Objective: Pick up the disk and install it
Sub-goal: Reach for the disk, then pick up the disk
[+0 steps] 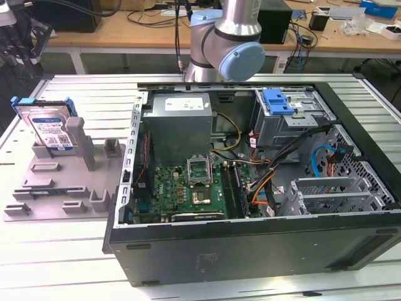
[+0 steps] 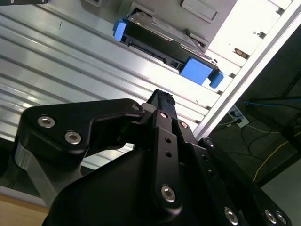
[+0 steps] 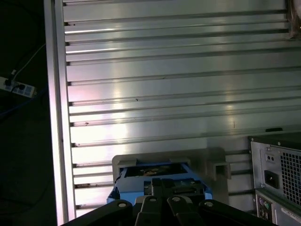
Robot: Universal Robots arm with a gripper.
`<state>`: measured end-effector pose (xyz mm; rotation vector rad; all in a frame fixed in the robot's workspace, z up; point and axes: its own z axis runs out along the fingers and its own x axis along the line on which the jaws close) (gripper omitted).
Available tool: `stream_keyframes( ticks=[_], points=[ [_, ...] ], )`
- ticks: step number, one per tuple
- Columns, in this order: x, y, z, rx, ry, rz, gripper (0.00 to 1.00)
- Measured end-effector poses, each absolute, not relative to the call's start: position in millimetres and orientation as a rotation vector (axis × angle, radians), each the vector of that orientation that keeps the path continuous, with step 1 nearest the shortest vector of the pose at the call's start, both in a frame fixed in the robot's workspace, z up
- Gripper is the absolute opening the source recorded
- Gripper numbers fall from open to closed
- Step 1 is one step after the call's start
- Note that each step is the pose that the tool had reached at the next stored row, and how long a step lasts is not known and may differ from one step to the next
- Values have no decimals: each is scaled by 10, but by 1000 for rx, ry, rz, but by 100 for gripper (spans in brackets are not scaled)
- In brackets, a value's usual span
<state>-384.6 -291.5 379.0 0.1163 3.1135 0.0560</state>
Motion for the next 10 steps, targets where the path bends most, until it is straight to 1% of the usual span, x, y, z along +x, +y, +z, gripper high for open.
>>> stream_keyframes(
  ticks=[10],
  points=[
    [-3846, -2915, 3790, 116, 3114, 54, 11]
  ],
)
